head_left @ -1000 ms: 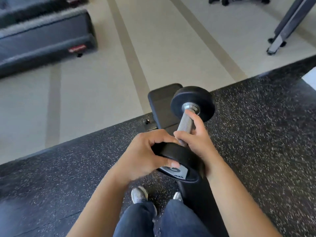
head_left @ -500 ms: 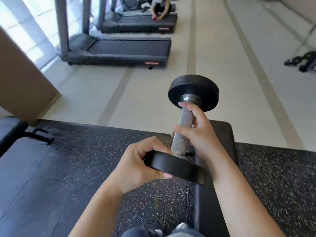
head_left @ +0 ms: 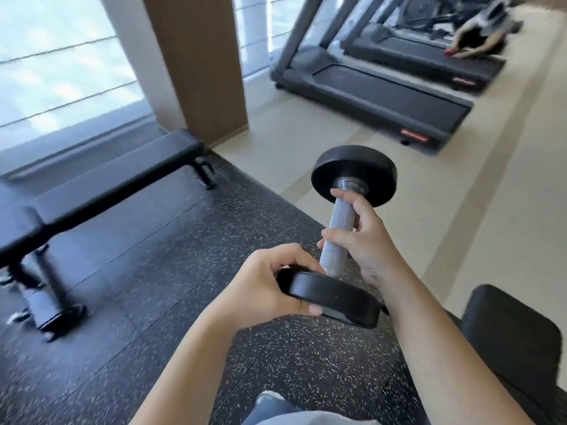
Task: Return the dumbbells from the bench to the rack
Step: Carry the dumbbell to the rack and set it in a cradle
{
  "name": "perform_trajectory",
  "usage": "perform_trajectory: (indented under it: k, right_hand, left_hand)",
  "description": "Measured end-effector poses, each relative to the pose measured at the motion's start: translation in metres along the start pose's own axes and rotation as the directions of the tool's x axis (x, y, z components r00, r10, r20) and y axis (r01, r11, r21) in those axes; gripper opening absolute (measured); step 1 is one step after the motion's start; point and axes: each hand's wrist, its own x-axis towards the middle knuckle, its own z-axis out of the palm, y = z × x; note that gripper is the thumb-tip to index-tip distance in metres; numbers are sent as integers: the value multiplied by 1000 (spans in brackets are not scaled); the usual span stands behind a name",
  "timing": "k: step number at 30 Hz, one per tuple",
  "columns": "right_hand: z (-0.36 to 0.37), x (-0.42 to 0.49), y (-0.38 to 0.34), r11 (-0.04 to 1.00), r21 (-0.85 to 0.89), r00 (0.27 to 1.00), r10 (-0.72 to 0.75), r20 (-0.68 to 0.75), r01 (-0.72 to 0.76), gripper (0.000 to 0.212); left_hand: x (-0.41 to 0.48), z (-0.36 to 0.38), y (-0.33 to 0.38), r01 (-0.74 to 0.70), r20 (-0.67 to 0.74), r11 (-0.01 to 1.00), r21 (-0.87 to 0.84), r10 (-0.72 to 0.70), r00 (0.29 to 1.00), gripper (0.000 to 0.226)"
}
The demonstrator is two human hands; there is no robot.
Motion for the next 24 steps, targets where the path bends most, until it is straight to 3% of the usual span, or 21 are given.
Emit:
perform_trajectory:
  k: [5, 10, 16, 24]
  right_hand:
    - [90, 28, -3, 999, -30, 981, 45, 187, -40, 59]
    - [187, 48, 0, 997, -58, 919, 76, 386, -58, 59]
    - [300, 55, 14, 990, -87, 809, 141, 571, -112, 59]
    - [464, 77, 20, 986, -137, 599, 168, 783, -97, 60]
  left_hand:
    - [-38, -67, -18, 30, -179, 999, -40, -37, 983, 35]
    - [-83, -123, -38, 52, -382, 995, -87, -81, 921, 34]
    - [-145, -174, -60, 128, -621, 981, -145, -191, 760, 35]
    - [-202, -272, -91, 221, -801, 970, -105, -214, 559, 32]
